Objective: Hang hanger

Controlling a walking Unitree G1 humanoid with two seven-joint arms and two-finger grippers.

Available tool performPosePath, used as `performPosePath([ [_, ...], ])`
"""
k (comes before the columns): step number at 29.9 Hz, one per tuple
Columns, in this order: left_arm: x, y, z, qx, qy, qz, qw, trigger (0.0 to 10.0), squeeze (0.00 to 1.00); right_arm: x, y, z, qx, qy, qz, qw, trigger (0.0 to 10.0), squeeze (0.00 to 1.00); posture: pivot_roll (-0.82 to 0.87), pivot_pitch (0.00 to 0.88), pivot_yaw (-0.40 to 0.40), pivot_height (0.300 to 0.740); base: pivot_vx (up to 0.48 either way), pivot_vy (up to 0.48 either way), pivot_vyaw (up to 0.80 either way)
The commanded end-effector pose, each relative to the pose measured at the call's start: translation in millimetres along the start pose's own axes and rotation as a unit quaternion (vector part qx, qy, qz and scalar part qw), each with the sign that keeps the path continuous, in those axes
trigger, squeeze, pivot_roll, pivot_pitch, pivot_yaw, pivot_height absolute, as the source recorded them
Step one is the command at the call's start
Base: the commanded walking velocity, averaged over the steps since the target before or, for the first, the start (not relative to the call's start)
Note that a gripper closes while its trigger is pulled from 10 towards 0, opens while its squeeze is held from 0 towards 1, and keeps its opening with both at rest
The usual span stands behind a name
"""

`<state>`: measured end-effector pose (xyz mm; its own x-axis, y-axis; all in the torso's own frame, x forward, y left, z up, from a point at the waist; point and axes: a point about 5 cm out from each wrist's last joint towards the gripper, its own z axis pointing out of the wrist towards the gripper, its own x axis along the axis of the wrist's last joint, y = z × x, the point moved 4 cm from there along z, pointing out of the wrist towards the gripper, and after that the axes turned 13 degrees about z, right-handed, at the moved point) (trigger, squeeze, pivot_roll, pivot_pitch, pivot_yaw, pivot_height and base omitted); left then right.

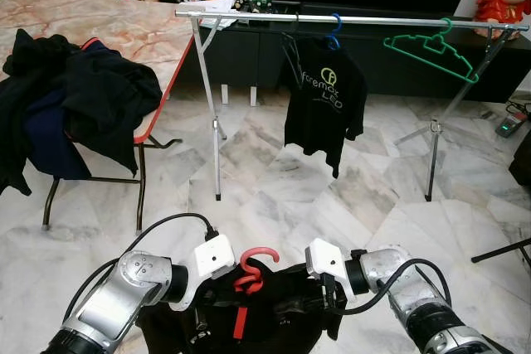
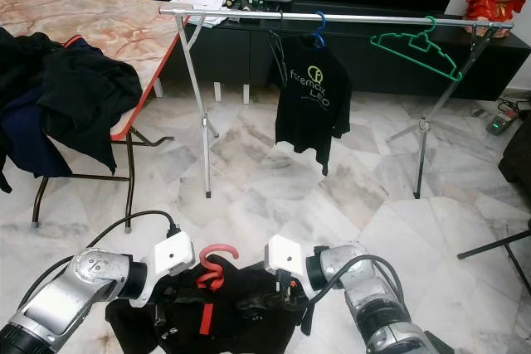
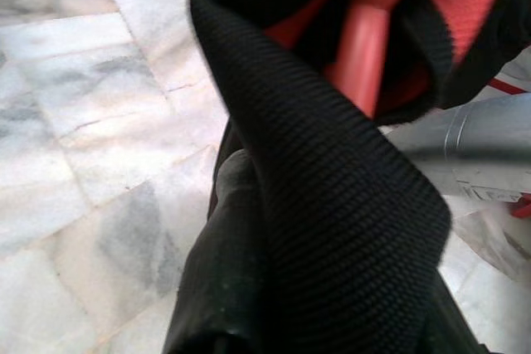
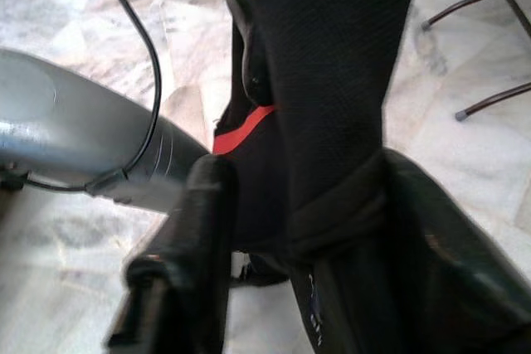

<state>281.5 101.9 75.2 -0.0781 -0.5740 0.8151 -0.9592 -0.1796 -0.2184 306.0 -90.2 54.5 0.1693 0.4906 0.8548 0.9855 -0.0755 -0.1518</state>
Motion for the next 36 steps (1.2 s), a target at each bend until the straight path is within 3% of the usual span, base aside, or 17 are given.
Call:
performPosePath([
  [1, -2, -10.1, -7.3, 0.031, -0.006, -0.001, 0.999, 0.0, 0.0, -12, -2.2, 0.5, -0.001, -0.036, -0.01, 0.999, 10.0, 1.0, 0.07, 0.072, -0.027, 0.74, 0.0, 0.0, 0.0],
  [6, -2, -8.9, -7.1, 0.028, -0.005, 0.0, 1.0, 0.0, 0.0, -11, 0.9, 0.2, -0.016, -0.037, -0.017, 0.999, 10.0, 1.0, 0.07, 0.072, -0.027, 0.74, 0.0, 0.0, 0.0],
  [7, -3, -6.6, -7.2, 0.021, -0.006, -0.002, 1.0, 0.0, 0.0, -6, 14.3, -1.7, -0.078, -0.034, -0.029, 0.996, 10.0, 0.96, 0.07, 0.085, -0.029, 0.74, 0.0, 0.0, 0.0],
  [9, -3, -5.7, -7.3, 0.019, -0.007, -0.003, 1.0, 0.0, 0.0, -4, 19.3, -2.7, -0.102, -0.029, -0.034, 0.994, 10.0, 0.96, 0.07, 0.085, -0.029, 0.74, 0.0, 0.0, 0.0],
  [10, -3, -4.4, -7.6, 0.015, -0.007, -0.002, 1.0, 0.0, 0.0, 0, 23.8, -3.4, -0.127, -0.019, -0.044, 0.991, 10.0, 0.06, 0.07, 0.09, -0.03, 0.74, 0.0, 0.0, 0.0],
  [11, -3, -4.3, -7.8, 0.014, -0.008, -0.002, 1.0, 0.0, 0.0, 1, 25.1, -3.2, -0.134, -0.017, -0.044, 0.99, 10.0, 0.0, 0.07, 0.092, -0.03, 0.74, 0.0, 0.0, 0.0],
  [16, -3, -0.5, -7.8, -0.001, -0.008, 0.003, 1.0, 0.0, 0.0, 3, 27.5, 0.4, -0.153, -0.009, -0.047, 0.987, 10.0, 0.0, 0.07, 0.096, -0.029, 0.74, 0.0, 0.0, 0.0],
  [21, -2, 1.1, -7.5, -0.009, -0.006, 0.004, 1.0, 0.0, 0.0, -5, 21.5, 6.1, -0.132, -0.019, -0.034, 0.991, 10.0, 0.0, 0.07, 0.099, -0.029, 0.74, 0.0, 0.0, 0.0],
  [23, -6, 1.1, -9.2, -0.013, -0.021, 0.012, 1.0, 0.0, 0.0, -9, 9.7, 8.0, -0.07, -0.009, 0.013, 0.997, 10.0, 0.0, 0.07, 0.106, -0.028, 0.74, 0.0, 0.0, 0.0],
  [25, -9, 0.7, -9.8, -0.013, -0.032, 0.015, 0.999, 0.0, 0.0, -12, 5.6, 7.8, -0.05, -0.014, 0.018, 0.998, 10.0, 0.0, 0.07, 0.106, -0.028, 0.74, 0.0, 0.0, 0.0],
  [26, -20, 0.4, -10.3, -0.013, -0.064, 0.025, 0.998, 0.0, 0.0, -17, 3.6, 5.8, -0.045, -0.036, 0.002, 0.998, 10.0, 0.0, 0.07, 0.106, -0.029, 0.74, 0.0, 0.0, 0.0],
  [36, -44, -2.4, -10.5, 0.006, -0.129, 0.045, 0.991, 0.0, 0.0, -8, 19.1, -1.3, -0.118, -0.014, -0.021, 0.993, 10.0, 0.0, 0.06, 0.112, -0.031, 0.74, 0.0, 0.0, 0.0],
])
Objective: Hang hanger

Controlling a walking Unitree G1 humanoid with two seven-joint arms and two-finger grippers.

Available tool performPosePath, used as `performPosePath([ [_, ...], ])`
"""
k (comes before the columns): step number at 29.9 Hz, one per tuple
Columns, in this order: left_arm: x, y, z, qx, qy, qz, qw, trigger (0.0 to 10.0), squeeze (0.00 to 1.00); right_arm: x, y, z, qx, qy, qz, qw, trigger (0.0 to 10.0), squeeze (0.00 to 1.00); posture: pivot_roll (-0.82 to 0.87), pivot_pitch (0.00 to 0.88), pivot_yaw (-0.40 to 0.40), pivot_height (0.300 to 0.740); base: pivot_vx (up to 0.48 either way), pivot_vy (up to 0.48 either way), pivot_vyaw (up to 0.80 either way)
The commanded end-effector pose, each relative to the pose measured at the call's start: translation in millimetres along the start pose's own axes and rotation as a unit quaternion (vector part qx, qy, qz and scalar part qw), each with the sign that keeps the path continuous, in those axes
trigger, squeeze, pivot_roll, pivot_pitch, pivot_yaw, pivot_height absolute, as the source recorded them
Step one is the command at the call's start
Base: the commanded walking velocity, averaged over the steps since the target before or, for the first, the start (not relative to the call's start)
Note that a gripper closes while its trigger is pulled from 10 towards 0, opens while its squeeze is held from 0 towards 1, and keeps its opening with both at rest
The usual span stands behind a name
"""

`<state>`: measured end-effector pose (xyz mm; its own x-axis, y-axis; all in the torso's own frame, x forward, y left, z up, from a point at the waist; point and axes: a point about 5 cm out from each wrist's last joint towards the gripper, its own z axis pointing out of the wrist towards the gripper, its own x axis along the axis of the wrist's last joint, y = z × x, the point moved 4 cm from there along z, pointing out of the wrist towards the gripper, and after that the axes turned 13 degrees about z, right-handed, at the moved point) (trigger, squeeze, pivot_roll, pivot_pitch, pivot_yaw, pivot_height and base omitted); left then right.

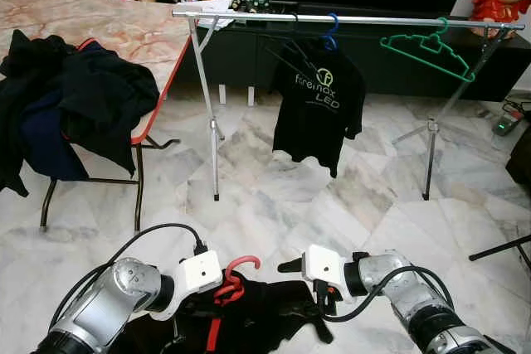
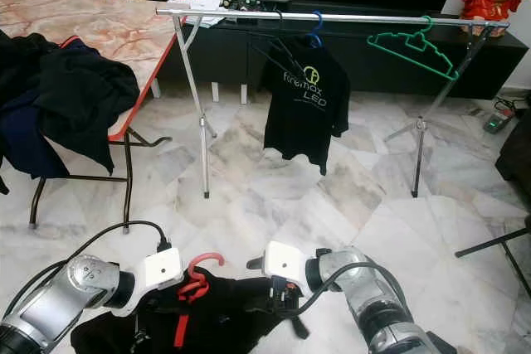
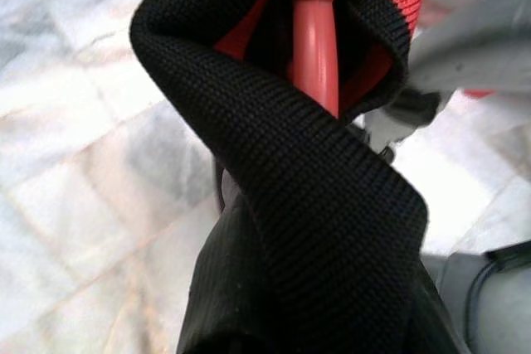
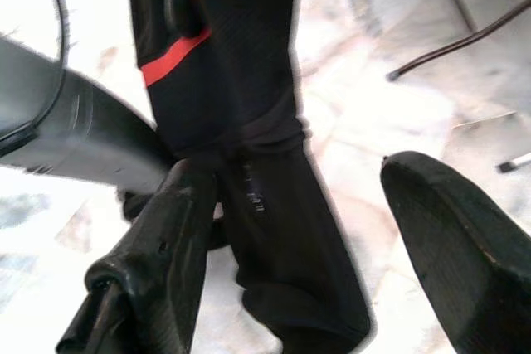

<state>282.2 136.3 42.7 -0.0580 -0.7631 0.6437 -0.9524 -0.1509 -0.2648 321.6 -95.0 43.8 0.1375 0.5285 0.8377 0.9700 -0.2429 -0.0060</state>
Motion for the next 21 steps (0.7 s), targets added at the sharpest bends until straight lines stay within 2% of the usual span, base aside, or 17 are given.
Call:
performPosePath([
  [1, 0, -3.0, -0.7, 0.005, -0.007, 0.019, 1.0, 0.0, 0.0, 2, 3.2, -2.0, -0.013, 0.007, -0.003, 1.0, 10.0, 0.0, 0.06, 0.112, -0.031, 0.74, 0.0, 0.0, 0.0],
  [3, -7, -9.7, 2.2, 0.044, -0.015, 0.008, 0.999, 0.0, 0.0, 0, 17.0, -4.2, -0.078, -0.002, 0.001, 0.997, 10.0, 0.0, 0.06, 0.111, -0.034, 0.74, 0.0, 0.0, 0.0],
  [4, -12, -14.8, 4.5, 0.074, -0.016, -0.014, 0.997, 0.2, 0.0, -2, 25.1, -6.7, -0.118, -0.006, 0.011, 0.993, 10.0, 0.0, 0.06, 0.11, -0.037, 0.74, 0.0, 0.0, 0.0],
  [5, -19, -19.8, 7.8, 0.11, -0.016, -0.049, 0.993, 4.0, 0.0, -7, 34.4, -10.5, -0.169, -0.012, 0.027, 0.985, 10.0, 0.0, 0.06, 0.105, -0.037, 0.74, 0.0, 0.0, 0.0],
  [6, -22, -23.1, 9.7, 0.136, -0.014, -0.058, 0.989, 10.0, 0.0, -13, 38.8, -13.0, -0.199, -0.015, 0.052, 0.978, 10.0, 0.0, 0.05, 0.103, -0.037, 0.74, 0.0, 0.0, 0.0],
  [8, -35, -29.8, 13.0, 0.2, -0.019, -0.116, 0.973, 10.0, 0.0, -32, 47.0, -20.1, -0.281, -0.012, 0.127, 0.951, 10.0, 0.0, 0.05, 0.101, -0.034, 0.74, 0.0, 0.0, 0.0],
  [9, -42, -34.0, 12.8, 0.245, -0.02, -0.145, 0.958, 10.0, 0.0, -47, 48.4, -24.2, -0.335, -0.006, 0.187, 0.923, 10.0, 0.0, 0.05, 0.099, -0.031, 0.74, 0.0, 0.0, 0.0],
  [10, -42, -34.0, 12.8, 0.245, -0.02, -0.145, 0.958, 10.0, 0.0, -47, 48.4, -24.2, -0.335, -0.006, 0.187, 0.923, 10.0, 0.0, 0.05, 0.099, -0.031, 0.74, 0.0, 0.0, 0.0],
  [11, -46, -35.2, 12.2, 0.266, -0.017, -0.167, 0.949, 10.0, 0.0, -58, 45.0, -24.5, -0.357, 0.0, 0.222, 0.907, 10.0, 0.0, 0.05, 0.1, -0.03, 0.74, 0.0, 0.0, 0.0],
  [13, -51, -36.5, 10.9, 0.299, -0.016, -0.195, 0.934, 10.0, 0.0, -76, 35.4, -23.0, -0.38, 0.001, 0.264, 0.886, 10.0, 0.0, 0.05, 0.095, -0.028, 0.74, 0.0, 0.0, 0.0],
  [14, -55, -37.6, 9.1, 0.324, -0.016, -0.2, 0.924, 10.0, 0.0, -93, 24.8, -21.6, -0.396, -0.008, 0.291, 0.871, 10.0, 0.0, 0.04, 0.091, -0.028, 0.74, 0.0, 0.0, 0.0],
  [15, -56, -38.1, 9.0, 0.334, -0.015, -0.199, 0.921, 10.0, 0.0, -99, 20.9, -21.4, -0.405, -0.014, 0.299, 0.864, 10.0, 0.0, 0.04, 0.088, -0.027, 0.74, 0.0, 0.0, 0.0],
  [17, -57, -39.4, 7.1, 0.37, -0.002, -0.213, 0.904, 10.0, 0.0, -122, 4.7, -20.2, -0.429, -0.025, 0.358, 0.829, 10.0, 0.0, 0.04, 0.075, -0.021, 0.74, 0.0, 0.0, 0.0],
  [18, -57, -39.4, 7.1, 0.37, -0.002, -0.213, 0.904, 10.0, 0.0, -122, 4.7, -20.2, -0.429, -0.025, 0.358, 0.829, 10.0, 0.0, 0.04, 0.075, -0.021, 0.74, 0.0, 0.0, 0.0],
  [19, -57, -40.2, 6.4, 0.394, 0.012, -0.227, 0.891, 10.0, 0.0, -143, -11.9, -20.8, -0.458, -0.022, 0.432, 0.777, 10.0, 0.0, 0.04, 0.072, -0.017, 0.74, 0.0, 0.0, 0.0],
  [20, -56, -39.9, 6.6, 0.399, 0.017, -0.23, 0.887, 10.0, 0.0, -152, -19.2, -21.8, -0.471, -0.011, 0.476, 0.742, 10.0, 0.0, 0.04, 0.07, -0.016, 0.74, 0.0, 0.0, 0.0],
  [21, -54, -38.9, 6.5, 0.406, 0.025, -0.234, 0.883, 10.0, 0.0, -165, -30.5, -23.3, -0.488, -0.003, 0.528, 0.695, 10.0, 0.0, 0.04, 0.061, -0.01, 0.74, 0.0, 0.0, 0.0],
])
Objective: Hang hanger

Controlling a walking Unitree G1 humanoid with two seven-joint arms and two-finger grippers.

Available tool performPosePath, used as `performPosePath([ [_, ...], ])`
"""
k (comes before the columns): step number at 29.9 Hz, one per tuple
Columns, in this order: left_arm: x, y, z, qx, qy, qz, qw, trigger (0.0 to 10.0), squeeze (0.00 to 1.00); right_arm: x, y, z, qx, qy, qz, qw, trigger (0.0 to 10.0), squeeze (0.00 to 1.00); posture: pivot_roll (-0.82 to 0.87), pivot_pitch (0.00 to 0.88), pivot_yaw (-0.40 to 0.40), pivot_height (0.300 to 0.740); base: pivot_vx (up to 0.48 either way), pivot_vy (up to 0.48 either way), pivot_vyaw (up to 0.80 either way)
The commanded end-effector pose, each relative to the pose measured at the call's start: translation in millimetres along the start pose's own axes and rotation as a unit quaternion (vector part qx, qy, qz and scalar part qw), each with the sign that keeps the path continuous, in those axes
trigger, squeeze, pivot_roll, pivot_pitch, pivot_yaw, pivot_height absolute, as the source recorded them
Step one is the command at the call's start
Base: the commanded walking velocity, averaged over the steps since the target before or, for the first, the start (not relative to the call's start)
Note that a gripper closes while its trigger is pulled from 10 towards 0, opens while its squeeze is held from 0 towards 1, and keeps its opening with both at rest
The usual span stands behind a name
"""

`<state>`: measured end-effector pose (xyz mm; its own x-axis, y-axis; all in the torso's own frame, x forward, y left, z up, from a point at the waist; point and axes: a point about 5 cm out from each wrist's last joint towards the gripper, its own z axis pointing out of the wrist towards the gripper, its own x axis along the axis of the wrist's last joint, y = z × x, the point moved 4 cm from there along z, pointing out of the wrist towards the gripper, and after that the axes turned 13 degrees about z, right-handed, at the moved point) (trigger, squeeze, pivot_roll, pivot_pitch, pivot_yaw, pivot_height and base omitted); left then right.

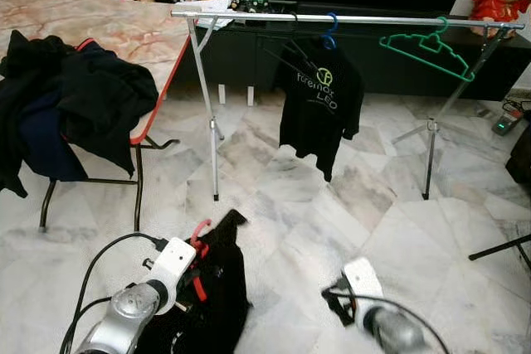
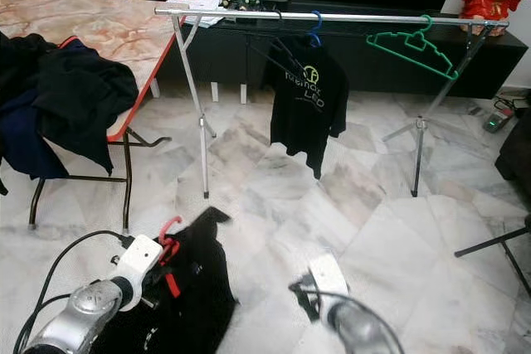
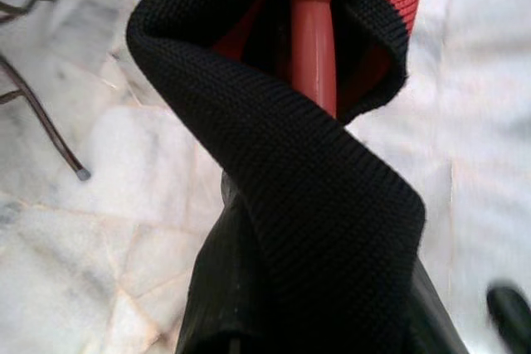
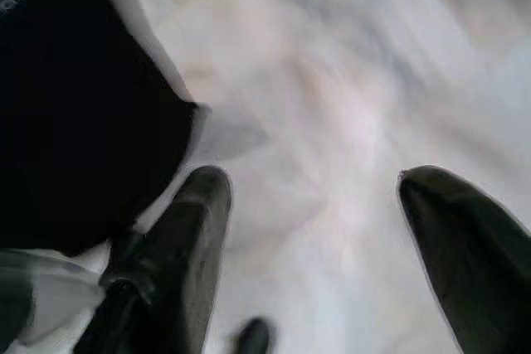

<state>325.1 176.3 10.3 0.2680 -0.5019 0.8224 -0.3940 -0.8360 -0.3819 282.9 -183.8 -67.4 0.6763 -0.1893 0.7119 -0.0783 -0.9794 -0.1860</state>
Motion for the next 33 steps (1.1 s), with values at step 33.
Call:
performPosePath([
  [33, -16, 11.1, -16.1, 0.052, 0.017, -0.079, 0.995, 10.0, 0.0, -96, 43.2, -33.0, -0.134, -0.09, 0.079, 0.984, 10.0, 0.0, 0.02, 0.0, 0.01, 0.74, 0.305, 0.0, 0.0],
])
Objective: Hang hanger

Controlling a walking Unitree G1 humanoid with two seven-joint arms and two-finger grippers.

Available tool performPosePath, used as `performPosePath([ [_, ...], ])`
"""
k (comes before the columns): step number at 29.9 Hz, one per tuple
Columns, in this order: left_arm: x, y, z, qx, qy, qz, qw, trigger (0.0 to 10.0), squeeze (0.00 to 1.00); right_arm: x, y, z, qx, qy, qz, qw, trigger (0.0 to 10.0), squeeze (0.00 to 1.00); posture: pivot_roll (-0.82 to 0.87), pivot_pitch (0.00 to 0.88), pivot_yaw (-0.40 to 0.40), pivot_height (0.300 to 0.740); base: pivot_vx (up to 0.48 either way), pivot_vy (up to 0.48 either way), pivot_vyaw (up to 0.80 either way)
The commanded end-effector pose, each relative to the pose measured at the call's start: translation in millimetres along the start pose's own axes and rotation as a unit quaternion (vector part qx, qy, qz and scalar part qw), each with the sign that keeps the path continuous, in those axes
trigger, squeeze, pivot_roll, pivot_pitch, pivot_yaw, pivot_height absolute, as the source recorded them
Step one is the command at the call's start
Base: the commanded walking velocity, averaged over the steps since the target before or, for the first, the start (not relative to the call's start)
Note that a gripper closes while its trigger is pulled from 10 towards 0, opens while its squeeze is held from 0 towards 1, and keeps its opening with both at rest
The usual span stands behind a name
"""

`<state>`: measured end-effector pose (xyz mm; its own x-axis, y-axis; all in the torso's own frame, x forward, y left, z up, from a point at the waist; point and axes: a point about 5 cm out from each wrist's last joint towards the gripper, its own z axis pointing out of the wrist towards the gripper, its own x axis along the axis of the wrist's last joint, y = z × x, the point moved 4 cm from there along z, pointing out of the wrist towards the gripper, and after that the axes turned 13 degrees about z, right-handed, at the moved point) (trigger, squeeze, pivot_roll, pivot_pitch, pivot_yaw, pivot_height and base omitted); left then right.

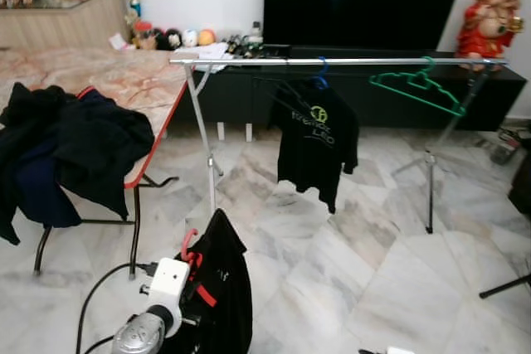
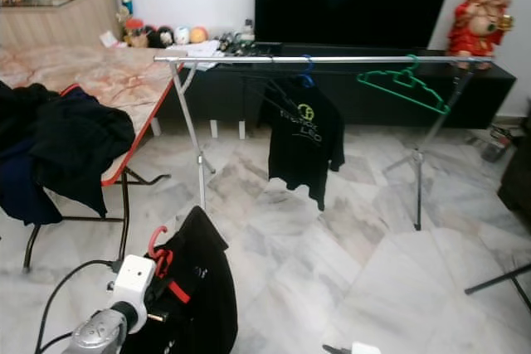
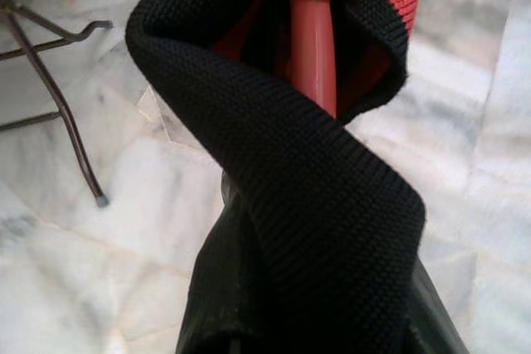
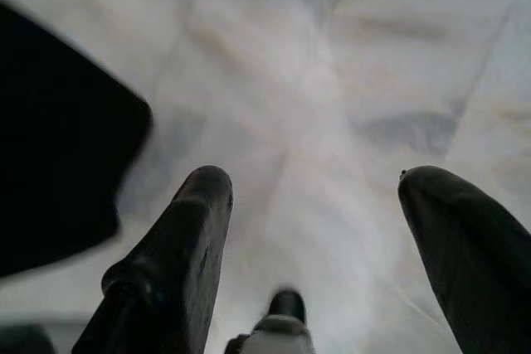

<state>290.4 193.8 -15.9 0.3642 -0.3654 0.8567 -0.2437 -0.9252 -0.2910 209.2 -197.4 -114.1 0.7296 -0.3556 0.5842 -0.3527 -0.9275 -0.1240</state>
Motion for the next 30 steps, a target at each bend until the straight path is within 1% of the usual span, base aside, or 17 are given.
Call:
performPosePath([
  [1, 23.0, 6.6, 5.7, -0.007, 0.042, 0.001, 0.999, 10.0, 0.0, -13.5, 19.5, -3.6, -0.021, -0.02, -0.007, 1.0, 10.0, 0.0, 0.02, 0.0, 0.01, 0.74, 0.48, 0.0, 0.0],
  [5, 20.8, 7.0, 4.7, -0.006, 0.039, -0.001, 0.999, 10.0, 0.0, -15.8, 21.4, -4.3, -0.022, -0.022, -0.008, 0.999, 10.0, 0.0, 0.01, 0.0, 0.011, 0.74, 0.48, 0.0, 0.0],
  [7, 19.4, 6.9, 4.1, -0.002, 0.037, -0.013, 0.999, 10.0, 0.0, -15.4, 22.0, -4.9, -0.023, -0.011, 0.01, 1.0, 10.0, 0.0, 0.01, 0.0, 0.012, 0.74, 0.48, 0.0, 0.0],
  [10, 18.9, 6.8, 3.8, -0.003, 0.037, -0.011, 0.999, 10.0, 0.0, -14.9, 21.7, -5.0, -0.022, -0.008, 0.014, 1.0, 10.0, 0.0, 0.01, 0.0, 0.013, 0.74, 0.48, 0.0, 0.0],
  [15, 17.4, 5.1, 3.7, 0.0, 0.034, -0.012, 0.999, 10.0, 0.0, -15.9, 20.6, -5.0, -0.017, -0.011, 0.007, 1.0, 10.0, 0.0, 0.0, 0.0, 0.016, 0.74, 0.48, 0.0, 0.0],
  [23, 17.7, 3.7, 4.1, 0.002, 0.034, -0.02, 0.999, 10.0, 0.0, -16.7, 16.9, -4.8, -0.008, -0.013, 0.008, 1.0, 10.0, 0.0, 0.0, 0.0, 0.019, 0.74, 0.48, 0.0, 0.0],
  [26, 17.9, -2.2, 4.4, 0.022, 0.037, -0.039, 0.998, 10.0, 0.0, -16.8, 15.8, -4.8, -0.006, -0.012, 0.012, 1.0, 10.0, 0.0, 0.0, 0.0, 0.021, 0.74, 0.0, 0.0, 0.0],
  [30, 15.3, -2.9, 4.2, 0.021, 0.033, -0.052, 0.998, 10.0, 0.0, -17.0, 15.3, -4.8, -0.005, -0.011, 0.012, 1.0, 10.0, 0.0, -0.01, 0.0, 0.024, 0.74, 0.0, 0.0, 0.0],
])
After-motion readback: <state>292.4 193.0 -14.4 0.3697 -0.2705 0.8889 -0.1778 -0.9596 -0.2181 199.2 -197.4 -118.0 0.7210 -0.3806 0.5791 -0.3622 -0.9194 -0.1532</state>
